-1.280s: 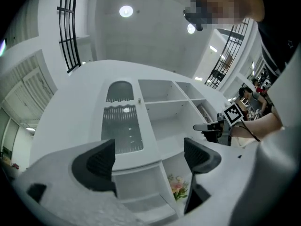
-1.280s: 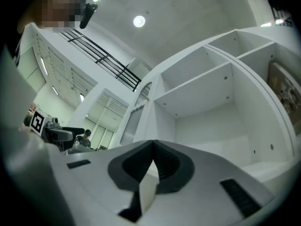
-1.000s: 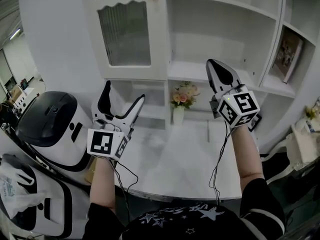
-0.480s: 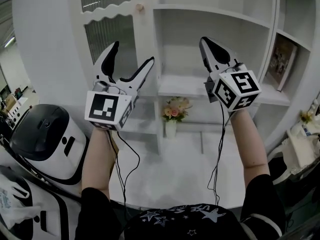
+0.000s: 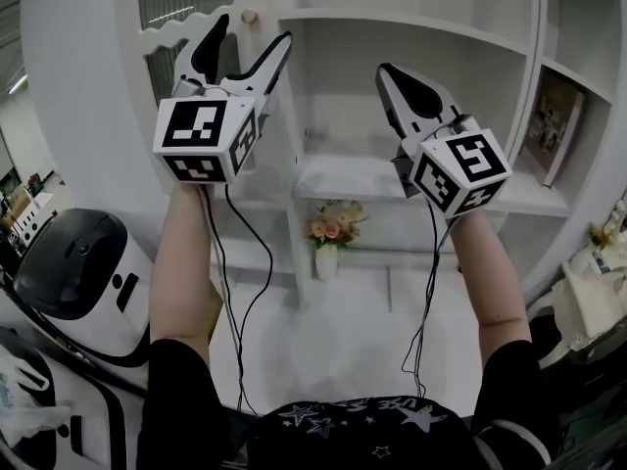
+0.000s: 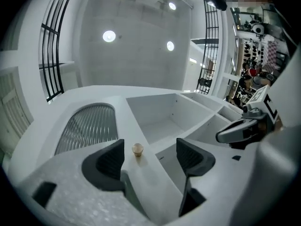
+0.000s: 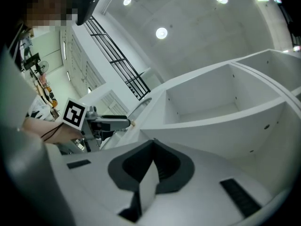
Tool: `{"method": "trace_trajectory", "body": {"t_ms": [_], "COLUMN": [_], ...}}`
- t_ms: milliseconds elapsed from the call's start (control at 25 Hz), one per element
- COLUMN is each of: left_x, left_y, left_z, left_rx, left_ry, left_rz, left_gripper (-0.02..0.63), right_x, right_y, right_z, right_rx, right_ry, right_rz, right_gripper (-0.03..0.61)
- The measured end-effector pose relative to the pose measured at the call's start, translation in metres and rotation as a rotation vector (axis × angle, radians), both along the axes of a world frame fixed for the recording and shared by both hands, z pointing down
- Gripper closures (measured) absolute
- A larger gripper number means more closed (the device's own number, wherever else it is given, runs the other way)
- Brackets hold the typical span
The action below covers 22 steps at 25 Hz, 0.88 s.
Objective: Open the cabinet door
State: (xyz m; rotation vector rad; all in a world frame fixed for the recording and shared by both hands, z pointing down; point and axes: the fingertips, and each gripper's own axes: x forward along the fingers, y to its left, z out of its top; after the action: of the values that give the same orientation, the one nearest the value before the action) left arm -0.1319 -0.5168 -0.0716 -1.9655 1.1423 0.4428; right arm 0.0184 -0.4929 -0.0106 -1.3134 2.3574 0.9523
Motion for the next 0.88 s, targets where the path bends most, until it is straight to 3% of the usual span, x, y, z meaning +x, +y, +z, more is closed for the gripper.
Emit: {"method": "trace_trajectory", "body": {"t_ms": [320,440,880], "left_x": [-0.004,-0.009,-0.01], "left_y": [-0.023,-0.028,-0.033], "left_z": [-0.013,-0.017,-0.02], "left_rx": [-0.033,-0.037,-0.076], "left_ry": [0.083,0.115,0.167], "left_rz": [-0.022,-0.028,-0.05], "left_gripper": [0.322,0.413,0.489], "right_x": [0.01,0.01,0.012], "right_y": [-0.005,-0.01,-0.014], "right_z": [0.006,0.007,0.008], "right_rx": [-0.019,-0.025,-0.024], "right_ry": [-0.017,-0.014,0.001], "right_rz": [-0.054,-0.068,-0.144], "right_gripper": [0.572,0.572,0.572]}}
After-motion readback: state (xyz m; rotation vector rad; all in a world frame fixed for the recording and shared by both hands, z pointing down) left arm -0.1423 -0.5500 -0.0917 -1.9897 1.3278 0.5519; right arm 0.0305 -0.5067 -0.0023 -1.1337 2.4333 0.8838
